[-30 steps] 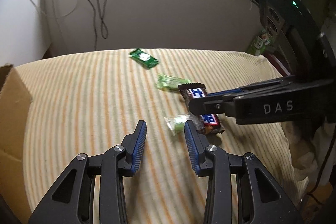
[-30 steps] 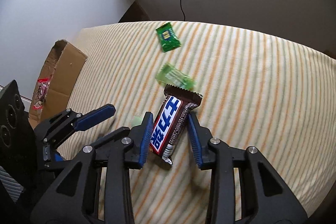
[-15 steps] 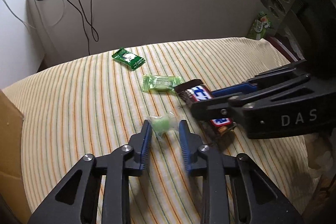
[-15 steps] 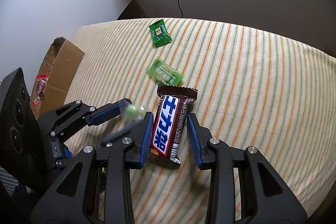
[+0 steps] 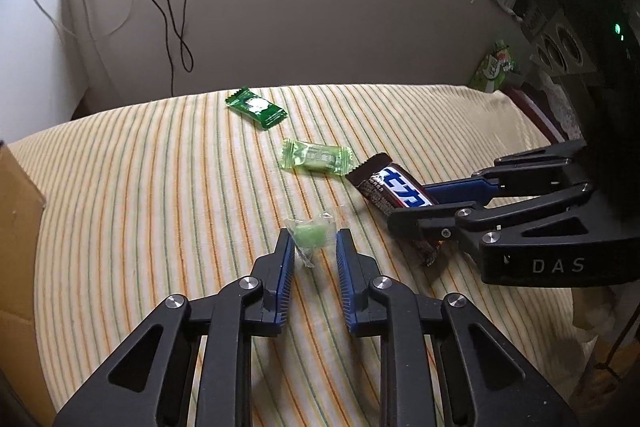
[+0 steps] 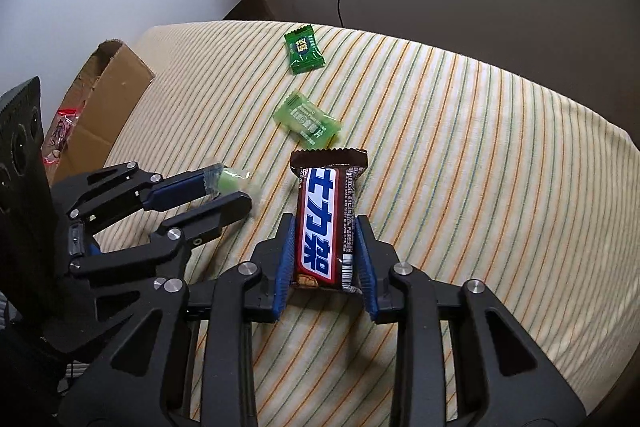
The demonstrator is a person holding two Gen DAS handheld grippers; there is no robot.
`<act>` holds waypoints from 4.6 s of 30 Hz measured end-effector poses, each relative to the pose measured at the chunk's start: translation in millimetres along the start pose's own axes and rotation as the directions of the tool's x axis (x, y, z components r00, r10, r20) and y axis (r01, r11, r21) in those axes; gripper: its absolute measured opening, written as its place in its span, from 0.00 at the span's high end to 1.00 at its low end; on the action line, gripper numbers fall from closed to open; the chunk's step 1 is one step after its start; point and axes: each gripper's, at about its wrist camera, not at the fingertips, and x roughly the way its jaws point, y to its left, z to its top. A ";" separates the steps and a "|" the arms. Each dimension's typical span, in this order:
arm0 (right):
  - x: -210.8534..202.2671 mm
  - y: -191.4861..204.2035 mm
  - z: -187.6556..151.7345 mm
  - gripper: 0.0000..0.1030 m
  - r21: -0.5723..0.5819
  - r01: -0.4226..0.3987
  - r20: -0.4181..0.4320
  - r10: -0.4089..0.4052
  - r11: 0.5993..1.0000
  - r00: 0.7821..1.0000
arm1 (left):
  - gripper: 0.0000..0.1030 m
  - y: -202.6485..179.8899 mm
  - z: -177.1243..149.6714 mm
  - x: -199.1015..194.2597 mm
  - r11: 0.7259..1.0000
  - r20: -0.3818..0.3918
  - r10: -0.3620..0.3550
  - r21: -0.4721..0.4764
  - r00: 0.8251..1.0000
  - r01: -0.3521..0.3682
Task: Organize snacks
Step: 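Carry the green candy and Snickers bar into the box and release both, then move both grippers back toward the two green candies on the bed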
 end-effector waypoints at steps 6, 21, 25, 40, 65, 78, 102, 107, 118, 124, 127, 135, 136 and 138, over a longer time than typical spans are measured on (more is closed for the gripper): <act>-19.1 4.8 -3.9 0.71 -0.004 -0.010 0.042 0.010 1.000 0.999 | 0.81 2.1 -2.6 -17.7 1.000 0.037 -0.001 -0.016 0.999 0.002; -64.0 96.9 18.7 0.71 -0.137 -0.072 0.154 0.093 0.988 0.984 | 0.81 48.4 -25.7 -120.5 0.992 0.207 0.087 -0.112 0.975 -0.064; -65.8 132.4 27.4 0.71 -0.189 -0.086 0.171 0.119 0.978 0.978 | 0.81 69.1 -35.3 -143.5 0.984 0.230 0.132 -0.149 0.964 -0.099; -36.0 238.7 48.8 0.71 -0.321 -0.184 0.122 0.233 0.929 0.965 | 0.81 142.3 -95.1 -204.7 0.929 0.230 0.297 -0.294 0.927 -0.225; -22.0 286.3 43.7 0.39 -0.373 -0.242 0.095 0.297 0.896 0.950 | 0.56 170.1 -117.1 -226.6 0.880 0.221 0.388 -0.377 0.895 -0.289; -39.0 249.1 38.6 0.39 -0.347 -0.183 0.151 0.248 0.920 0.957 | 0.56 148.8 -107.6 -223.6 0.896 0.239 0.374 -0.343 0.896 -0.282; -75.5 28.4 27.6 0.39 -0.065 -0.017 0.279 0.035 0.998 0.960 | 0.56 62.0 -43.4 -151.6 0.969 0.250 0.197 -0.198 0.948 -0.150; -63.3 13.4 30.1 0.40 -0.113 0.019 0.268 0.012 0.993 0.963 | 0.56 47.5 -23.7 -122.8 0.978 0.234 0.152 -0.176 0.960 -0.112; -18.2 24.8 34.2 0.61 -0.305 0.002 0.191 0.059 0.952 0.980 | 0.56 47.7 33.5 -43.0 0.978 0.166 0.073 -0.204 0.984 -0.038; -1.3 22.5 42.9 0.62 -0.318 -0.020 0.178 0.080 0.948 0.981 | 0.56 52.3 61.2 4.8 0.975 0.103 0.048 -0.222 0.994 -0.024; 3.8 21.5 45.2 0.62 -0.327 -0.022 0.173 0.082 0.945 0.982 | 0.56 54.8 70.7 21.1 0.971 0.083 0.039 -0.238 0.996 -0.019; 11.4 13.7 43.3 0.61 -0.315 -0.043 0.169 0.101 0.948 0.980 | 0.59 53.9 82.6 52.1 0.969 0.030 0.037 -0.247 0.999 -0.028; 11.8 13.2 42.8 0.61 -0.314 -0.042 0.171 0.099 0.949 0.980 | 0.59 53.8 84.7 55.3 0.967 0.022 0.045 -0.252 0.999 -0.038; 12.0 11.2 41.3 0.61 -0.311 -0.044 0.170 0.101 0.949 0.980 | 0.59 55.1 87.3 60.9 0.964 0.011 0.049 -0.263 0.999 -0.044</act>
